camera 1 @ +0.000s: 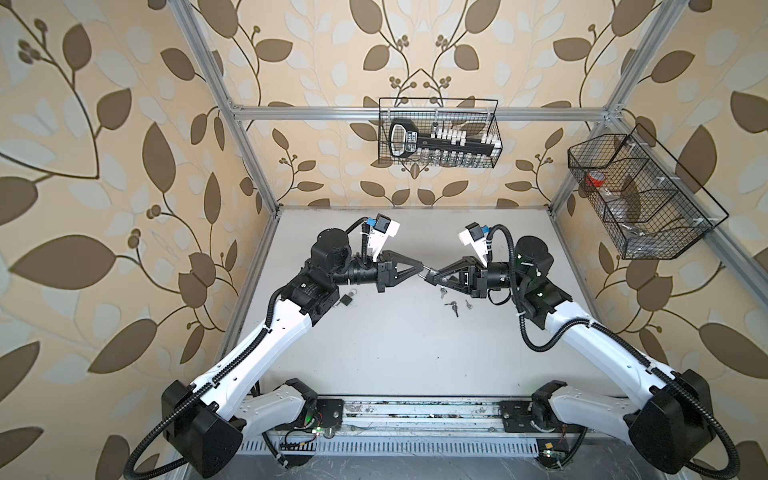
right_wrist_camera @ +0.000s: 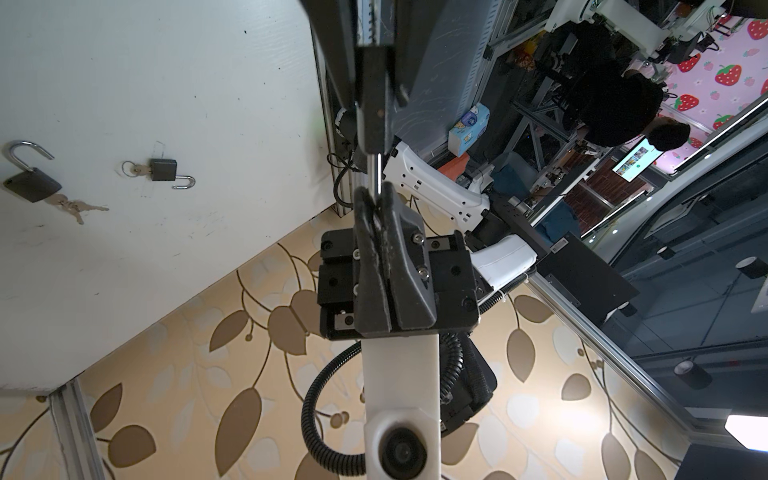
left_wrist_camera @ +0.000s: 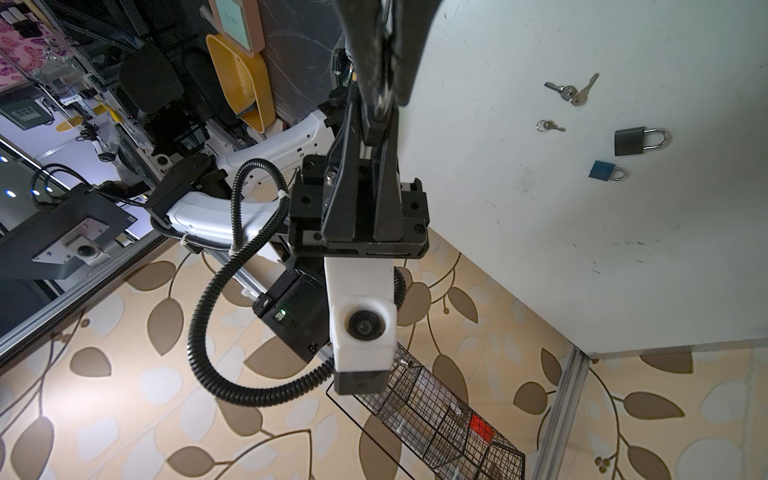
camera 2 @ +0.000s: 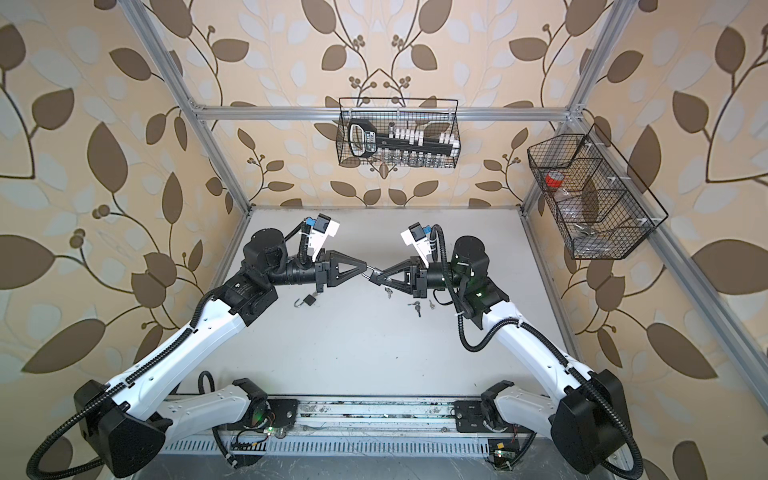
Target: Lock with the key
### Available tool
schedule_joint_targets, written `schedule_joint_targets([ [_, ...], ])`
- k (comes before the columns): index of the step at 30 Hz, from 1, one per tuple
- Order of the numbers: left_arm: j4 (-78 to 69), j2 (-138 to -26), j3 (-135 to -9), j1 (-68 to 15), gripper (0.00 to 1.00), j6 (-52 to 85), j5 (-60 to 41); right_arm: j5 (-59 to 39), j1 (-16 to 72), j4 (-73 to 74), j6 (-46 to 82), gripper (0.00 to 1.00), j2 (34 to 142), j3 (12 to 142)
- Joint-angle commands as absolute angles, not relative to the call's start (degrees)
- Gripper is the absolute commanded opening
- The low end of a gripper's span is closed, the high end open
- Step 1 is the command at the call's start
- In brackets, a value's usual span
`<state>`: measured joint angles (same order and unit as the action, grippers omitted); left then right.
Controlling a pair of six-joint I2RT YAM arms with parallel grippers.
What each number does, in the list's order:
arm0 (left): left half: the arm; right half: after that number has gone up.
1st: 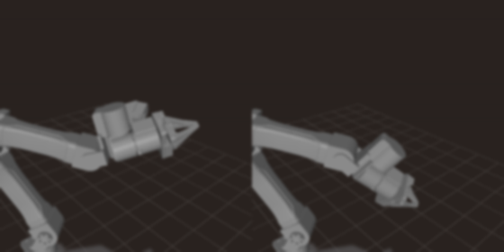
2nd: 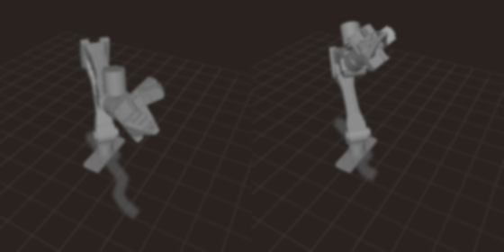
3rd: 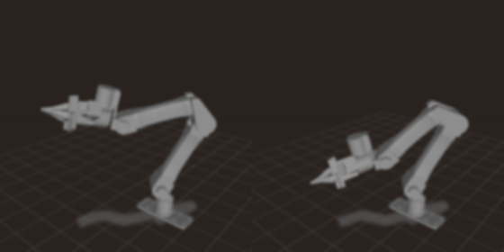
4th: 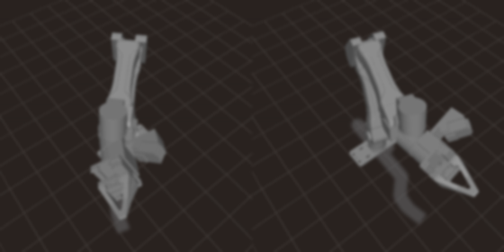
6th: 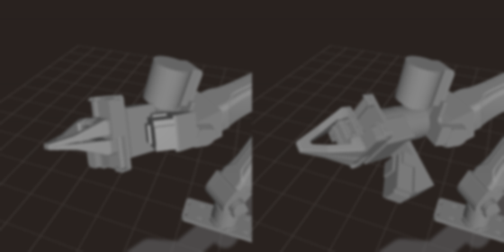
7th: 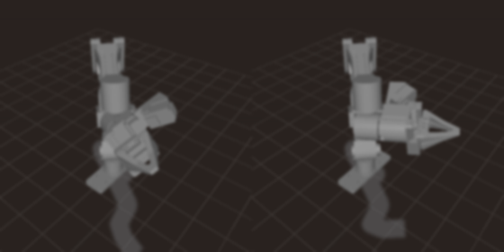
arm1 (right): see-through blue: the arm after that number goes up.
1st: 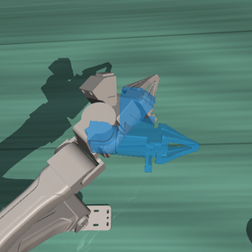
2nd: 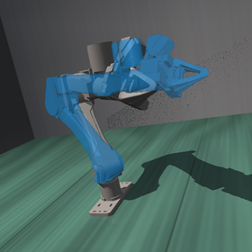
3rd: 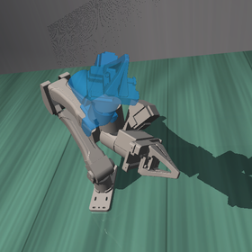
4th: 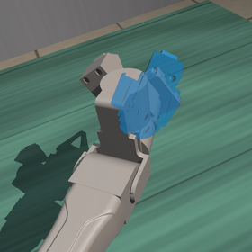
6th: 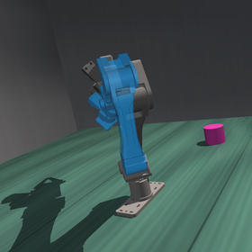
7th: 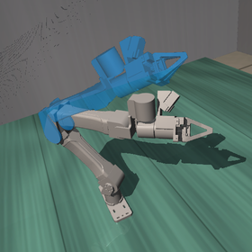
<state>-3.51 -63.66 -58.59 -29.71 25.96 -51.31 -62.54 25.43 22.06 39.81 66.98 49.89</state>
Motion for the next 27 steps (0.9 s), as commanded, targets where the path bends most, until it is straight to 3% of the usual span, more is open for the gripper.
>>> schedule_joint_targets([
  [1, -2.1, -64.1, -56.5, -33.0, 0.00, 27.4, -54.1, -58.0, 26.1, 27.8, 37.3, 0.00, 66.4, 53.2],
  [19, -1.0, -64.9, -52.0, -39.3, 0.00, 27.1, -50.3, -58.8, 26.1, 31.7, 39.9, 0.00, 66.2, 54.8],
  [25, 3.8, -59.6, -55.4, -38.9, 0.00, 24.8, -38.8, -57.4, 26.0, 21.0, 31.6, 0.00, 64.3, 54.5],
  [27, 4.5, -58.0, -57.2, -38.5, 0.07, 24.6, -35.5, -56.6, 26.0, 15.0, 27.4, 0.00, 63.2, 54.7],
])
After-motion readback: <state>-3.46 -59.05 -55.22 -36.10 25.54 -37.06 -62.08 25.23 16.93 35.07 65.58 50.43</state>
